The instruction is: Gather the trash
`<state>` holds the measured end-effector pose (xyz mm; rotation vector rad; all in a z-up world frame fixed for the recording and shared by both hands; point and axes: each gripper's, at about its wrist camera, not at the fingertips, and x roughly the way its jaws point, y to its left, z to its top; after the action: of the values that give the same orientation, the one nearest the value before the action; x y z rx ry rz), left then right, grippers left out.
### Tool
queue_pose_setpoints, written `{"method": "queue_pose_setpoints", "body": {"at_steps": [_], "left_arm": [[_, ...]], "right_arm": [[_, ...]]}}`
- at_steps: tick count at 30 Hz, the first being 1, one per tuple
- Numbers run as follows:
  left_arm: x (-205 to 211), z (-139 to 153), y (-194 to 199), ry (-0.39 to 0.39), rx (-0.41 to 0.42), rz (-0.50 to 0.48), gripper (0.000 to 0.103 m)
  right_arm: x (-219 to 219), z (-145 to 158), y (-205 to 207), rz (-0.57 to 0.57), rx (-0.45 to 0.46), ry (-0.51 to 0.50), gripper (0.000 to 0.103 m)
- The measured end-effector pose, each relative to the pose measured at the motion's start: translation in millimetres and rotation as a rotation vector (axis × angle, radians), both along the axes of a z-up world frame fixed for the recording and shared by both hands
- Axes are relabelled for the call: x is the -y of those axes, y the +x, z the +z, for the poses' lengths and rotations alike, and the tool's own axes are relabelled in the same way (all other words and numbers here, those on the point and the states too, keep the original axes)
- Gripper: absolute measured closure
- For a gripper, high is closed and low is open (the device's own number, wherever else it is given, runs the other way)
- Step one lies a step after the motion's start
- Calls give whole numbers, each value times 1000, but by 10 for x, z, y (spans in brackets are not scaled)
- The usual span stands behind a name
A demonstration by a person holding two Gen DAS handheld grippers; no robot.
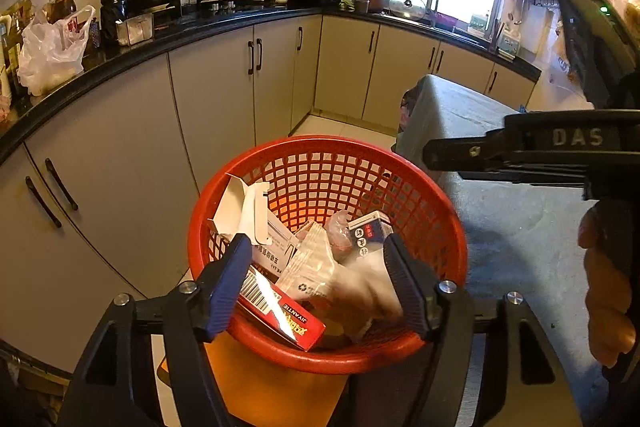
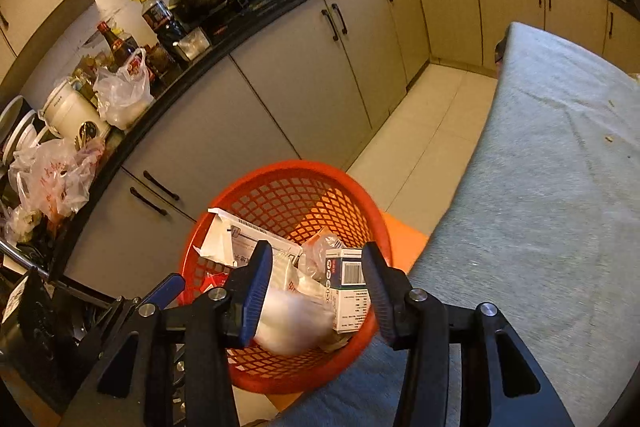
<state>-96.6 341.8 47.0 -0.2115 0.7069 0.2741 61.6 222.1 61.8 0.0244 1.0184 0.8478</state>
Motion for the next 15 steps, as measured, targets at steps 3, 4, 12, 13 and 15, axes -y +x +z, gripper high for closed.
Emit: {"method": "queue_pose_setpoints", "body": {"at_steps": [3,4,12,13,15], "left_arm": [[38,24,3,12,1,3,30],[42,35,4,16,2,6,26],[73,173,-106,77,38,89,16],[82,198,-135,100,42,114,13],[97,258,-200,143,46,157,7]], "right_arm": [[82,58,-26,-10,10,11,50],[109,76,-38,-14,16,10,50],[352,207,-147,-64,88,-6,35],[379,219,-165,-70,98,-11,33],[455,260,-234,-96,145,-37,29]]}}
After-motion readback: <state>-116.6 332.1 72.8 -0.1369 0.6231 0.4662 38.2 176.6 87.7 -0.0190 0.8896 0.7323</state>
